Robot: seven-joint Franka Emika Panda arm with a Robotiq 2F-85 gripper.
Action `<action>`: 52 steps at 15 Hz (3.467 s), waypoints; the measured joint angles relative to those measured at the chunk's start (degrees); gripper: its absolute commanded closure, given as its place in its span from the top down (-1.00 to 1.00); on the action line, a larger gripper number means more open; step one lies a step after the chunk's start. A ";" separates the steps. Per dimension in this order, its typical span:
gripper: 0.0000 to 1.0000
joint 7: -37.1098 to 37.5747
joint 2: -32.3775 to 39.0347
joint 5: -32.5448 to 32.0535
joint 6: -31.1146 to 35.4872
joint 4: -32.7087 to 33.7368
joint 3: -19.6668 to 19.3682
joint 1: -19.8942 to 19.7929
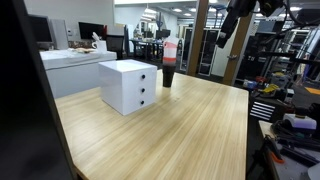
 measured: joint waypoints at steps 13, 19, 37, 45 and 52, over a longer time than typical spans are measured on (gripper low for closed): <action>1.00 6.48 11.93 3.07 3.52 14.36 1.72 -0.02; 1.00 9.38 19.92 3.45 5.85 23.08 2.03 -0.97; 1.00 12.87 41.80 3.21 8.23 41.05 2.44 -6.67; 0.43 12.86 47.30 3.15 8.83 44.97 3.17 -7.07; -0.12 12.84 47.81 3.15 9.08 46.39 3.49 -7.52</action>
